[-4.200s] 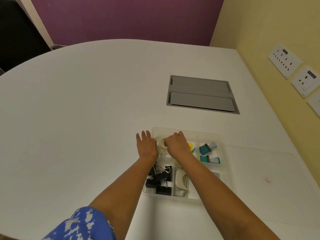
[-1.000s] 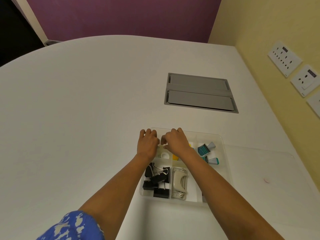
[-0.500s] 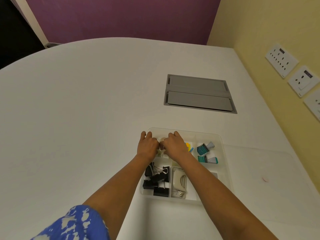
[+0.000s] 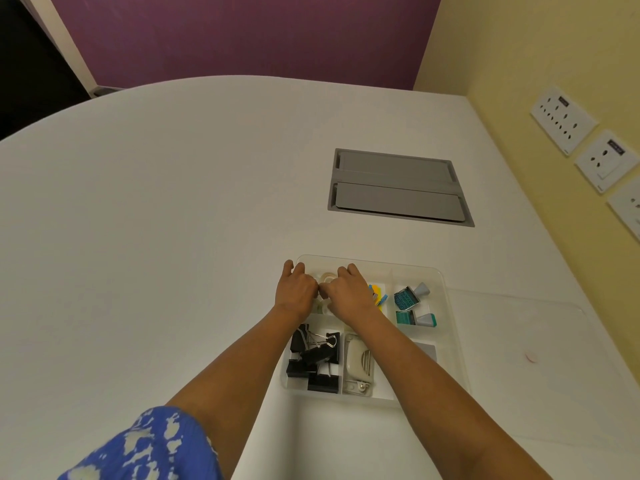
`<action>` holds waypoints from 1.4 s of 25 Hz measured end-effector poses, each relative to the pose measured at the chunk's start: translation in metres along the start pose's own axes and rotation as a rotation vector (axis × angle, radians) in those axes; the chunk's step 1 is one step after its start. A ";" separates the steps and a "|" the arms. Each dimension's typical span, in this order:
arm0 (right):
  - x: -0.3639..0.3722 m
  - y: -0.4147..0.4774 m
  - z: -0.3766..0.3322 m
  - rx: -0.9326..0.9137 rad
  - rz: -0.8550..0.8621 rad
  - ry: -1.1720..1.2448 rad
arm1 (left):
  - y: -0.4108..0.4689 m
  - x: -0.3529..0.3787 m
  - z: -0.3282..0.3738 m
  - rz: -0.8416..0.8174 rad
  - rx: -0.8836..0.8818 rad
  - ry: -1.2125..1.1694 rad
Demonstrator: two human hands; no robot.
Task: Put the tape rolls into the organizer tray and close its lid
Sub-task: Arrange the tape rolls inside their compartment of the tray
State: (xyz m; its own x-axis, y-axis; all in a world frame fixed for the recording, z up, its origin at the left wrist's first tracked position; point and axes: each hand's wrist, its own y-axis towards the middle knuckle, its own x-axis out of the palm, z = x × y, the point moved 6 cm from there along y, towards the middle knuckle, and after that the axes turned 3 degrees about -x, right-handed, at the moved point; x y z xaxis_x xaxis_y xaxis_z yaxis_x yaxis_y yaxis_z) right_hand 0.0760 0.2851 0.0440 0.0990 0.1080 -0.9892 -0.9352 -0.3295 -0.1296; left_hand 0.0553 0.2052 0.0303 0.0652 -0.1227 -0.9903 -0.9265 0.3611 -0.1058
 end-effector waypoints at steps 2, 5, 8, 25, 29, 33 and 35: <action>0.000 0.000 0.000 0.002 0.001 0.001 | 0.000 0.000 0.000 -0.002 -0.003 0.002; 0.001 0.001 -0.003 0.010 -0.005 -0.029 | 0.000 -0.001 0.000 0.006 -0.006 0.002; 0.002 0.003 -0.005 0.013 -0.042 -0.107 | 0.000 -0.001 0.001 0.001 -0.005 0.007; 0.000 0.006 0.014 0.009 -0.006 -0.044 | 0.002 0.003 0.003 -0.056 0.059 0.026; 0.004 0.006 0.014 0.003 -0.031 -0.076 | 0.004 0.008 0.004 -0.102 0.062 0.083; 0.005 0.009 0.013 0.028 -0.033 -0.102 | 0.006 0.009 0.005 -0.115 0.053 0.131; 0.006 0.010 0.013 0.038 -0.028 -0.100 | 0.007 0.011 0.005 -0.120 0.048 0.157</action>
State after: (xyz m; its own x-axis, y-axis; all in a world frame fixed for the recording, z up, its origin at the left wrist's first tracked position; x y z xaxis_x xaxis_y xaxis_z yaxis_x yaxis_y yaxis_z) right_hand 0.0630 0.2950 0.0379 0.0923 0.2100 -0.9733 -0.9450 -0.2896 -0.1521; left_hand 0.0517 0.2106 0.0188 0.1124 -0.3089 -0.9444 -0.8965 0.3783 -0.2304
